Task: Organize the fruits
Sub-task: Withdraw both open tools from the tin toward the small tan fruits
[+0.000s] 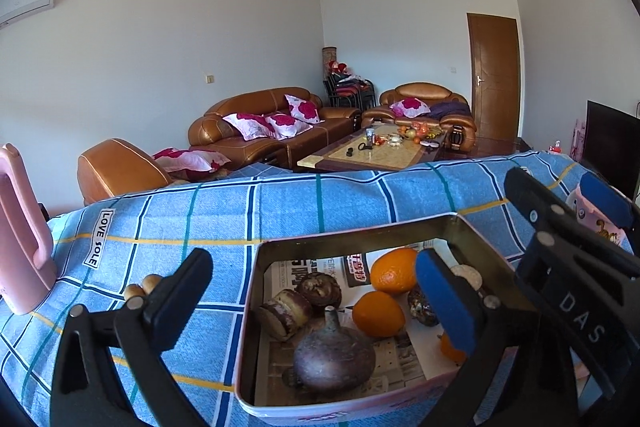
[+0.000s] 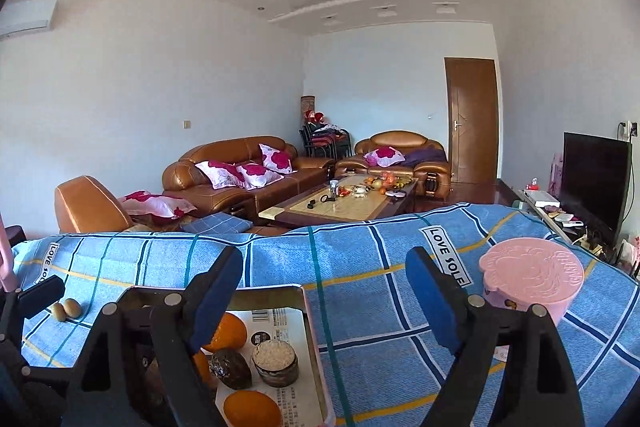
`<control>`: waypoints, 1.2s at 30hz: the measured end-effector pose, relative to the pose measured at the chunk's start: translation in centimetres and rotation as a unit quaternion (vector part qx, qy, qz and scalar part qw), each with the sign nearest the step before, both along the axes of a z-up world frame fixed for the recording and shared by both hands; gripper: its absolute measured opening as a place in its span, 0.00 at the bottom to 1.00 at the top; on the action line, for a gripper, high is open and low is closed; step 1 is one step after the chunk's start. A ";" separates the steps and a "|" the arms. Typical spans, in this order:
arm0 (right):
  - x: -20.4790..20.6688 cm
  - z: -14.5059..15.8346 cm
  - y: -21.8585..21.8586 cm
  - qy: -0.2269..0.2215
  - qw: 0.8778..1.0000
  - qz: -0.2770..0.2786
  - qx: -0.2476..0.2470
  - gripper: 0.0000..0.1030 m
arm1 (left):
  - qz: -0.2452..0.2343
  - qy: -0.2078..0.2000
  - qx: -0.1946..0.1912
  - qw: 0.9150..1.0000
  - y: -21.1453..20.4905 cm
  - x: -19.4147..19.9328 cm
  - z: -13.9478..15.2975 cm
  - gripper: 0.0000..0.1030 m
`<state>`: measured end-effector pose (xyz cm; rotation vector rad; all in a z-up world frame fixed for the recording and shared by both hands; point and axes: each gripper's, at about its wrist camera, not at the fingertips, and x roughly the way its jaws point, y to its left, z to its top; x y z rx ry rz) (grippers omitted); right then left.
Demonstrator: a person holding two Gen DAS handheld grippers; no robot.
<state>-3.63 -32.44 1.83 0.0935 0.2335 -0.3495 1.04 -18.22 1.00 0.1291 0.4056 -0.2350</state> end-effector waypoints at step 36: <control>-3.5 0.2 2.5 0.004 1.000 -0.024 -0.009 0.83 | 0.018 -0.003 -0.016 1.000 2.9 -3.0 0.0 1.00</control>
